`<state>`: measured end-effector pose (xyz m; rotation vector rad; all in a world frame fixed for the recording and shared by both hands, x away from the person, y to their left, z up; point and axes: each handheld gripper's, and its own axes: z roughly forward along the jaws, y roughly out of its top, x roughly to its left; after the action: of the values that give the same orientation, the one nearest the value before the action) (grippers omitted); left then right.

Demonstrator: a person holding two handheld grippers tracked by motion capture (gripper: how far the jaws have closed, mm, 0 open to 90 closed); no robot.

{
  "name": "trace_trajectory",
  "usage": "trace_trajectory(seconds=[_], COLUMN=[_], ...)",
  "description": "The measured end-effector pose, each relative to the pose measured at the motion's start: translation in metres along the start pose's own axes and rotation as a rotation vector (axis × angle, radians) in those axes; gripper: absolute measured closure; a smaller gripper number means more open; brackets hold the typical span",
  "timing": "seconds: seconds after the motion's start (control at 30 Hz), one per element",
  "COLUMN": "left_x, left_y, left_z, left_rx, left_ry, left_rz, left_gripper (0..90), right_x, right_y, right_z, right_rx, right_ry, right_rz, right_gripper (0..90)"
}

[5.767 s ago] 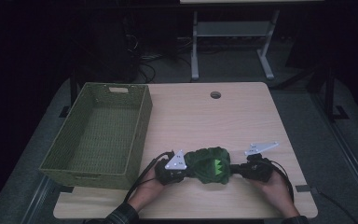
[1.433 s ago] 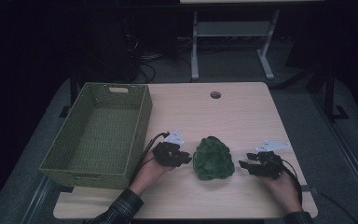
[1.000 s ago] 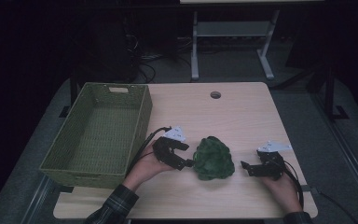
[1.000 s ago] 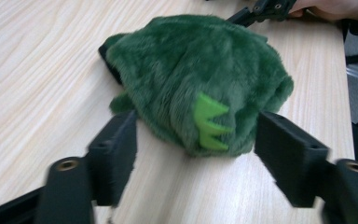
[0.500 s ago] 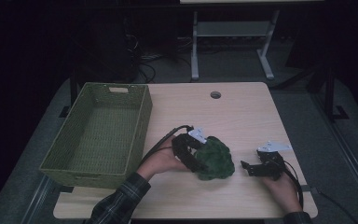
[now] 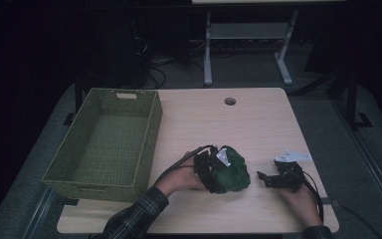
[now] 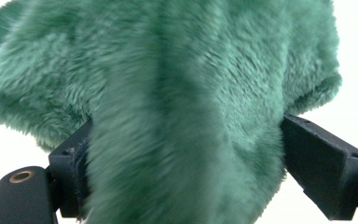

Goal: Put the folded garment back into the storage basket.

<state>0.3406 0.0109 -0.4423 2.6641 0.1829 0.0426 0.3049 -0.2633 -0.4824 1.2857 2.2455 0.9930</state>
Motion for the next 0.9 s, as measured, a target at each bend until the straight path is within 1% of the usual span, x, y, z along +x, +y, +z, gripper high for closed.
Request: trace_trajectory(seconds=[0.03,0.07,0.2,0.27,0.33,0.43,0.47,0.57,0.6,0.63,0.73,0.83,0.9], left_x=[-0.002,-0.003,-0.002,-0.002,-0.001,-0.001,0.001,0.002,0.003,0.003,0.006,0.006,0.007], left_y=[0.000,0.000,0.000,0.000,0.000,0.000,0.001,0.000,0.000,0.000,0.000,0.000,0.000], left_z=[0.003,0.004,0.004,0.005,0.005,0.004,0.002,0.001,0.000,0.000,-0.003,-0.005,-0.009], left_rx=[0.008,0.009,0.011,0.019,0.024,0.027,0.033,0.032,0.033,0.032,0.033,0.031,0.023], left_ry=[0.019,0.025,0.030,0.035,0.043,0.054,0.062,0.068,0.062,0.062,0.045,0.042,0.039], left_rz=[0.008,0.012,0.013,0.009,0.010,0.006,0.011,0.004,0.001,-0.003,-0.022,-0.025,-0.034], left_gripper=[12.7,12.7,13.8,15.0,18.5,28.0,33.4,46.1,46.1,52.5,61.5,67.4,70.9], right_x=[0.000,0.000,0.000,0.000,0.000,0.000,0.000,0.000,0.000,0.000,0.000,0.000,0.000], right_y=[0.000,0.000,0.000,0.000,0.000,0.000,0.000,0.000,0.000,0.000,0.000,0.000,0.000], right_z=[0.000,0.000,0.000,0.000,0.000,0.000,0.000,0.000,0.000,0.000,0.000,0.000,0.000], right_rx=[0.000,0.000,0.000,0.000,0.000,-0.001,-0.001,-0.001,-0.001,-0.001,0.000,0.000,-0.001], right_ry=[0.000,-0.001,-0.001,-0.003,-0.003,-0.003,-0.003,-0.003,-0.003,-0.003,-0.003,-0.003,-0.003], right_rz=[0.001,0.001,0.002,0.003,0.003,0.003,0.003,0.003,0.003,0.003,0.003,0.003,0.003], right_gripper=[16.6,16.7,16.8,16.8,16.8,16.8,16.8,16.8,16.8,16.8,16.8,16.8,16.8])
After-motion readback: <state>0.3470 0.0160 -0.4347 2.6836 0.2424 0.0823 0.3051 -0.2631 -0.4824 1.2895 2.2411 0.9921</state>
